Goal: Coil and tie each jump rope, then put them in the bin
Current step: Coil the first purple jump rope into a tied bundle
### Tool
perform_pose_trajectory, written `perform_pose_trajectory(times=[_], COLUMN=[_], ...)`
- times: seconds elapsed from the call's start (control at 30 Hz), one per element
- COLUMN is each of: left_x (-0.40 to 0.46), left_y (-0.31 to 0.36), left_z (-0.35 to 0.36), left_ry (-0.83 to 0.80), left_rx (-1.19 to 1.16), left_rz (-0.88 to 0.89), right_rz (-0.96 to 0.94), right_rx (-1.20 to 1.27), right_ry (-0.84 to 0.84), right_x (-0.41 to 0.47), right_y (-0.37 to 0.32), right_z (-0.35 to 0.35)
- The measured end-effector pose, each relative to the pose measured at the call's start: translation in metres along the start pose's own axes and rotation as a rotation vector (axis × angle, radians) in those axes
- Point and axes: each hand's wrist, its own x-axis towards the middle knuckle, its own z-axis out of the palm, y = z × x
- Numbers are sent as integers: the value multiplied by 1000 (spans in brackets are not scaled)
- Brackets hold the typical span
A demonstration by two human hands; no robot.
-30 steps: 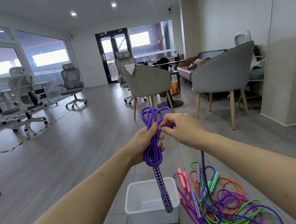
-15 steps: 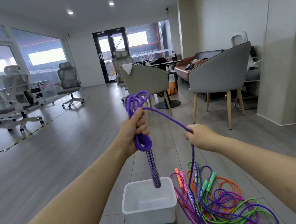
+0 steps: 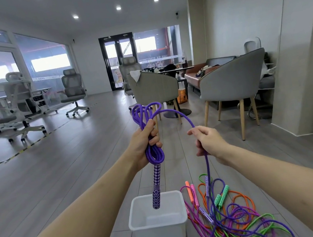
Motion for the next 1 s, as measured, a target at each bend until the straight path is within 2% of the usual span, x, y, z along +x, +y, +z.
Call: perform_pose_trajectory(times=[0.1, 0.23, 0.6, 0.7, 0.87, 1.0], left_x=[2, 3, 6, 8, 9, 11], left_y=[-4, -11, -27, -30, -34, -32], left_z=[-1, 2, 8, 5, 1, 2], left_ry=[-1, -30, -120, -105, -14, 82], left_rx=[42, 107, 356, 407, 469, 455], left_rz=[-3, 10, 86, 130, 178, 180], right_rz=[50, 98, -137, -173, -169, -134], right_rx=[72, 215, 188, 184, 195, 149], right_ry=[115, 112, 35, -13, 51, -57], right_x=[5, 2, -14, -19, -17, -17], right_y=[-7, -19, -37, -39, -38, -36], right_z=[10, 29, 58, 57, 53, 50])
